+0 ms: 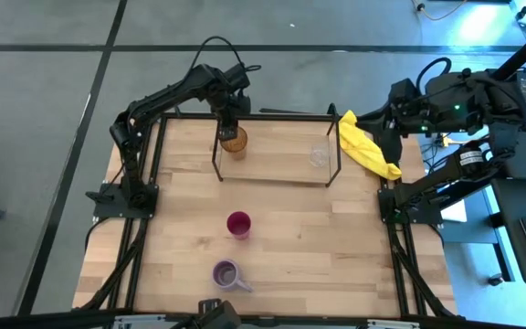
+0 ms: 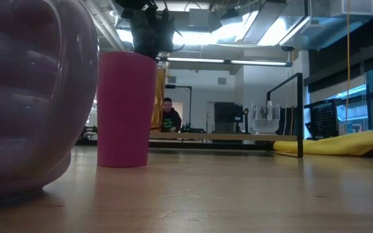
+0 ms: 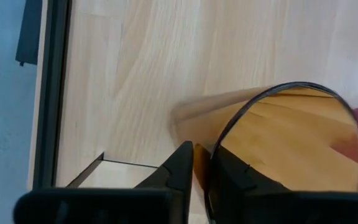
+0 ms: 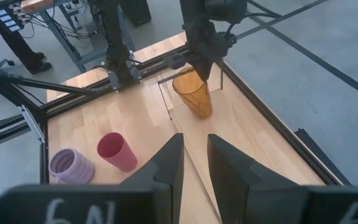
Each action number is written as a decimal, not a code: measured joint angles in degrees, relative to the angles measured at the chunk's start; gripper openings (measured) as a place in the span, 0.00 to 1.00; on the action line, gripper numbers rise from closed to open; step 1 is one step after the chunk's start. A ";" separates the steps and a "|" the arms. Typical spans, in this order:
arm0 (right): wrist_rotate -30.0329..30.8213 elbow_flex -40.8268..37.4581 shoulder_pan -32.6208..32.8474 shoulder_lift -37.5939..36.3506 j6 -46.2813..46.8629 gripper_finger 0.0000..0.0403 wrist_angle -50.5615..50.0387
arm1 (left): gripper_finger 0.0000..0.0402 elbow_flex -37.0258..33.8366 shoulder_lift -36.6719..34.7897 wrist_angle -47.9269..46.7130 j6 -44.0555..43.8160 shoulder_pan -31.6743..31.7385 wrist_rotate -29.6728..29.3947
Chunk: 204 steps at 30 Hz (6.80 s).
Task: Stack small to large cups/mugs on shelf
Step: Put the brown cup on the shelf, then put the pink cup on the shelf
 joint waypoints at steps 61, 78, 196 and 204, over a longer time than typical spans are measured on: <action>-0.17 0.00 -0.01 -1.08 -1.35 0.18 1.36 | 0.09 -0.02 0.33 2.30 0.24 -0.02 -2.12; -0.09 0.00 0.00 -2.77 -2.67 0.18 1.33 | 0.10 0.90 0.10 0.45 -1.62 -0.02 -1.80; -13.62 0.00 -0.01 -7.15 -13.33 0.18 -3.54 | 0.35 -17.42 -5.31 3.90 -122.62 -56.44 -22.75; -13.63 0.01 -0.01 -7.37 -13.52 0.18 -3.54 | 0.35 -17.41 -3.23 4.92 -122.22 -56.98 -23.89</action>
